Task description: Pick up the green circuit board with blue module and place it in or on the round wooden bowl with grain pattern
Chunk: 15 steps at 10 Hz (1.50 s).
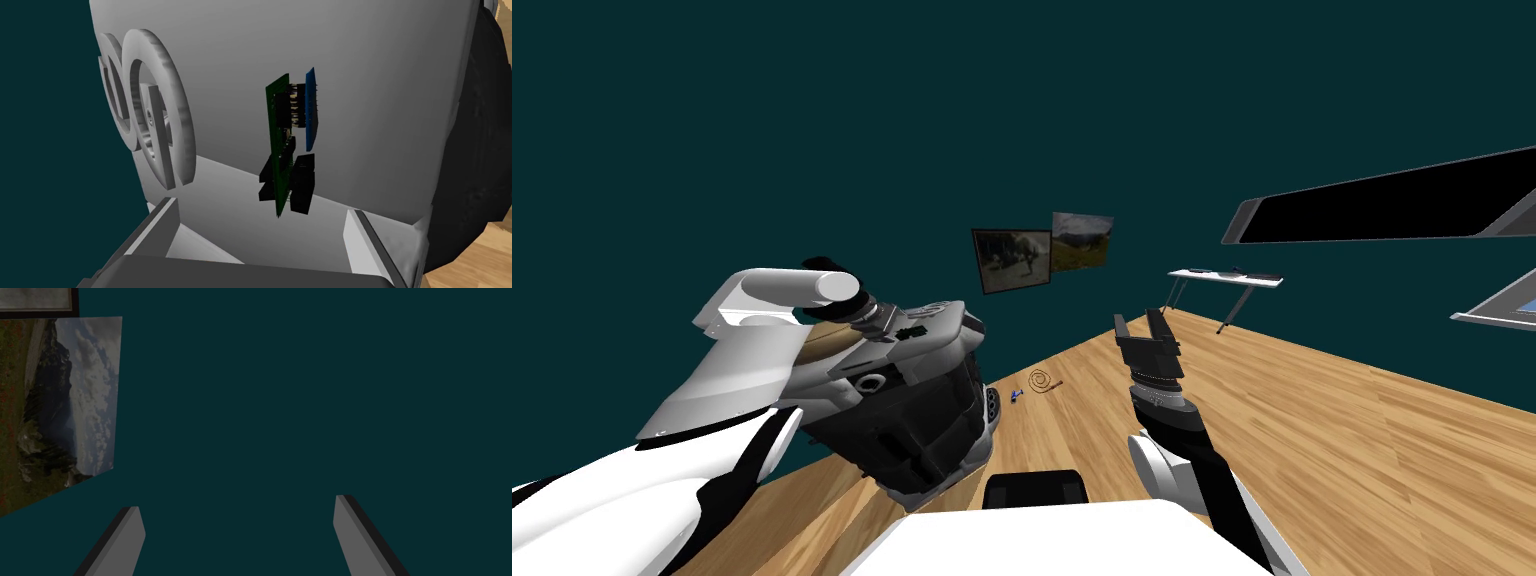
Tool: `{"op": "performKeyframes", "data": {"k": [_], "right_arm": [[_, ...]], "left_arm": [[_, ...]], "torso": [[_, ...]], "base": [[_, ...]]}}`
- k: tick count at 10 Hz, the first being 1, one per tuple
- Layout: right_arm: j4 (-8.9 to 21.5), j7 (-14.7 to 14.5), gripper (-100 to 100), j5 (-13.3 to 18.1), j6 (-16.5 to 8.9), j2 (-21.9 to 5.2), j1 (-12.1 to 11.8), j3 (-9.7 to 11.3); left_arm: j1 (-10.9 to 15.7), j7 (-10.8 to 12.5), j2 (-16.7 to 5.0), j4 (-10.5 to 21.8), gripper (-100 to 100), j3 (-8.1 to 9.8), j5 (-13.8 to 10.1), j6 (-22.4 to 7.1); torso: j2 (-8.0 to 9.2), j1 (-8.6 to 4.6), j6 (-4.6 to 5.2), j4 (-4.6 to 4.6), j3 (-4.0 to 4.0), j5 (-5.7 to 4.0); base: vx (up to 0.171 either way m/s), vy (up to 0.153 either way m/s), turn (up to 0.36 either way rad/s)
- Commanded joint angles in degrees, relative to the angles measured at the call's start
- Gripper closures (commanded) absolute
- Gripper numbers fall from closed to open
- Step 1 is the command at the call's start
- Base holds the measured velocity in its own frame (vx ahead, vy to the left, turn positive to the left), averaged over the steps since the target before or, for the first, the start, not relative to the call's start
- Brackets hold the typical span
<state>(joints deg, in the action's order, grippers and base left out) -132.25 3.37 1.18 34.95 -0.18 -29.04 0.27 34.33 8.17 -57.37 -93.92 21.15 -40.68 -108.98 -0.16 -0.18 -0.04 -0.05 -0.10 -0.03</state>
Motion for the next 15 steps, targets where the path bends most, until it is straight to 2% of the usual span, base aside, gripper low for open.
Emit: {"op": "performKeyframes", "data": {"k": [1, 3, 4, 5, 6, 8, 9, 10, 14, 15], "right_arm": [[0.00, 0.00, 0, 0.00, 0.00, 0.00, 0.00, 0.00], [0.00, 0.00, 0, 0.00, 0.00, 0.00, 0.00, 0.00], [0.00, 0.00, 0, 0.00, 0.00, 0.00, 0.00, 0.00], [0.00, 0.00, 0, 0.00, 0.00, 0.00, 0.00, 0.00], [0.00, 0.00, 0, 0.00, 0.00, 0.00, 0.00, 0.00], [0.00, 0.00, 0, 0.00, 0.00, 0.00, 0.01, 0.00], [0.00, 0.00, 0, 0.00, 0.00, 0.00, 0.01, 0.00], [0.00, 0.00, 0, 0.00, 0.00, 0.00, 0.01, 0.00], [0.00, 0.00, 0, 0.00, 0.00, 0.00, 0.01, 0.00], [0.00, 0.00, 0, 0.00, 0.00, 0.00, 0.01, 0.00]], "left_arm": [[0.15, -0.03, -0.24, 0.13, -100, 0.06, -0.18, -2.19], [0.30, -0.19, -0.54, 0.63, -100, 0.09, -0.38, -5.81], [0.02, -0.10, -0.45, 0.25, -100, 0.28, -0.39, -4.66], [0.05, -0.15, -0.47, 0.34, 0, 0.26, -0.39, -4.99], [-0.43, -0.50, 0.16, 1.25, -100, -0.24, 0.27, -3.35], [-1.03, -0.93, 0.94, 2.41, -100, -0.87, 1.11, -1.34], [-0.91, -0.69, 0.69, 1.77, -100, -0.57, 0.77, -2.28], [-0.96, -0.70, 0.76, 1.80, 100, -0.61, 0.82, -2.07], [-0.94, -0.65, 0.73, 1.81, 100, -0.58, 0.84, -2.09], [-0.94, -0.65, 0.73, 1.81, 0, -0.58, 0.84, -2.09]], "torso": [[0.00, 0.00, 0.00, 0.00, 0.00, 0.00], [0.08, 0.04, -0.01, 0.02, 0.05, 0.01], [0.07, 0.03, -0.01, 0.02, 0.04, 0.01], [0.15, 0.09, -0.02, 0.03, 0.08, 0.02], [0.21, 0.13, -0.02, 0.05, 0.12, 0.03], [0.23, 0.20, -0.02, 0.05, 0.13, 0.05], [0.23, 0.21, -0.02, 0.05, 0.13, 0.06], [0.25, 0.19, -0.02, 0.06, 0.14, 0.05], [0.24, 0.17, 0.00, 0.05, 0.13, 0.05], [0.24, 0.16, 0.00, 0.05, 0.14, 0.05]], "base": [[0.045, -0.025, -0.018], [0.043, -0.030, -0.028], [0.020, -0.013, -0.002], [0.000, 0.000, 0.000], [0.004, 0.006, -0.013], [0.003, 0.012, -0.013], [0.001, 0.006, -0.004], [0.000, 0.000, 0.000], [0.000, 0.000, 0.000], [0.000, 0.000, 0.000]]}}
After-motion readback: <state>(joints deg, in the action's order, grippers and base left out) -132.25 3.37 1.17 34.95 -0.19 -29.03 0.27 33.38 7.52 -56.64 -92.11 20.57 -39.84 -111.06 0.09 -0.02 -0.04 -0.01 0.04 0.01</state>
